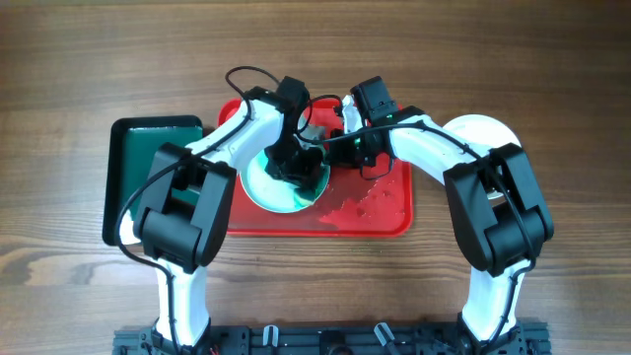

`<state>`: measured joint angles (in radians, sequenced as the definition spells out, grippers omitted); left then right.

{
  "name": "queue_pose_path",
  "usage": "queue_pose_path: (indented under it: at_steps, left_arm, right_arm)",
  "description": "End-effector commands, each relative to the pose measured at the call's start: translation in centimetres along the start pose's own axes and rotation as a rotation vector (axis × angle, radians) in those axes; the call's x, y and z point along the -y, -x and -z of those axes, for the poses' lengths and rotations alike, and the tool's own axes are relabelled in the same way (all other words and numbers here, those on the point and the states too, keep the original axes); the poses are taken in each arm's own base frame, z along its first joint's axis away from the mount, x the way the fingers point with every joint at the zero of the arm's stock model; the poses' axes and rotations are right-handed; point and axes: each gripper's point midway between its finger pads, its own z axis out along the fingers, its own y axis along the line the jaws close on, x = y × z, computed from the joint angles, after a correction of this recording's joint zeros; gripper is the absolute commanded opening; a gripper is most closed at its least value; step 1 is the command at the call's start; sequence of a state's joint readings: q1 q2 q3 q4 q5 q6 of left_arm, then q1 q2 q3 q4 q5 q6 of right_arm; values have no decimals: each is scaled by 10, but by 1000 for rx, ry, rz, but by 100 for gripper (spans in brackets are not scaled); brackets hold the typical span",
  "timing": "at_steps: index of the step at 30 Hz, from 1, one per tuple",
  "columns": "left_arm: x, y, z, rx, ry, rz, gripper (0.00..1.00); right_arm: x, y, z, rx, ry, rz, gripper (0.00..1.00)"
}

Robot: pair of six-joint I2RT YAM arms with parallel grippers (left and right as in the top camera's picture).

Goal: Clean dirty plates on tray and stack at the side
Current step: 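Scrub the held plate with the sponge in the left gripper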

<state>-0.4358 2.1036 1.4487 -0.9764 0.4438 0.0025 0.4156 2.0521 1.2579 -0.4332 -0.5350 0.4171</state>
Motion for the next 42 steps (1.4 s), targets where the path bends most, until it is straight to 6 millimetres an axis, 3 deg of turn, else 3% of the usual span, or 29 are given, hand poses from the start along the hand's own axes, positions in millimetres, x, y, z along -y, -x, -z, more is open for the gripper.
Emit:
queue_pose_path:
  at_steps: [1, 4, 6, 8, 12, 15, 18, 19, 23, 26, 29, 31, 35, 39, 40, 42]
  left_arm:
    - [7, 29, -12, 98, -45, 66, 4]
    - [-26, 61, -4, 257, 131, 220, 4]
    - [-63, 79, 12, 401, 330, 346, 4]
    - [-87, 88, 29, 493, 478, 383, 4]
    - [-120, 90, 60, 597, 717, 411, 4]
    - [-128, 81, 61, 566, 746, 426, 4]
    - [-124, 52, 40, 392, 656, 444, 4]
    - [-118, 33, 30, 290, 596, 463, 4]
    - [-115, -19, 24, 54, 519, 538, 4]
    - [-101, -33, 19, -52, 382, 483, 4]
    - [-48, -33, 11, -125, 28, 228, 4]
    - [-21, -33, 10, -129, -117, 90, 4]
    - [-4, -20, 1, -84, -128, -5, 4]
    - [-9, 16, -2, 54, -78, 33, 4]
    - [-20, 27, -1, 98, -23, 101, 4]
    - [-63, 47, 8, 216, 172, 318, 4]
  right_arm:
    - [5, -7, -9, -30, 1, -19, 4]
    - [5, -7, -9, -30, 1, -18, 4]
    - [5, -7, -9, -30, 1, -18, 4]
    - [5, -7, -9, -30, 1, -18, 4]
    - [5, -7, -9, -30, 1, -16, 4]
    - [5, -6, -9, -29, 1, -15, 4]
    - [6, -6, -9, -26, -3, -15, 4]
    - [6, -6, -9, -27, -3, -15, 4]
    - [5, -6, -9, -25, -2, -16, 4]
    - [6, -6, -9, -26, -2, -17, 4]
    - [5, -6, -9, -25, -2, -16, 4]
    - [6, -6, -9, -26, -2, -16, 4]
    - [6, -6, -9, -27, -3, -17, 4]
    - [6, -6, -9, -28, -3, -18, 4]
    - [6, -6, -9, -28, -4, -17, 4]
    - [6, -7, -9, -29, -4, -17, 4]
